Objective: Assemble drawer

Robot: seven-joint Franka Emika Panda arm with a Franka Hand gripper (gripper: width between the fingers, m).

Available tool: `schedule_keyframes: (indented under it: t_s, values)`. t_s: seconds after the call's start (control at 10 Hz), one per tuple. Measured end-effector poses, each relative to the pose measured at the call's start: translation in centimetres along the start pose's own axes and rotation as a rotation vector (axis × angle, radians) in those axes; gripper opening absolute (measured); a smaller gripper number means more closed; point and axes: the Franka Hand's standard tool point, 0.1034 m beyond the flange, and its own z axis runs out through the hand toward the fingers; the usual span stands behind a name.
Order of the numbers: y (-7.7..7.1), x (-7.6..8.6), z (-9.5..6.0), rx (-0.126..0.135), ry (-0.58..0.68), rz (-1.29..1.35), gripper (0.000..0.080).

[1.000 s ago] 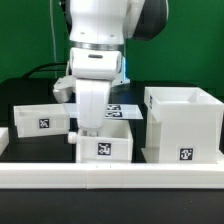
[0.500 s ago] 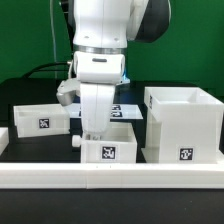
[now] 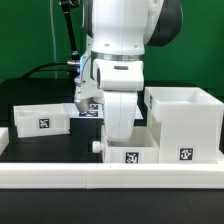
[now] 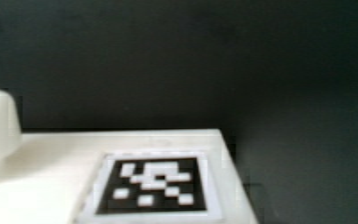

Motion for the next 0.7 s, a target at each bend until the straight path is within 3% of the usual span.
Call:
schedule_keyframes:
  t_s: [0.7]
  values:
    - [0.07, 0.72, 0.10, 0.005, 0.003, -0.016, 0.0042]
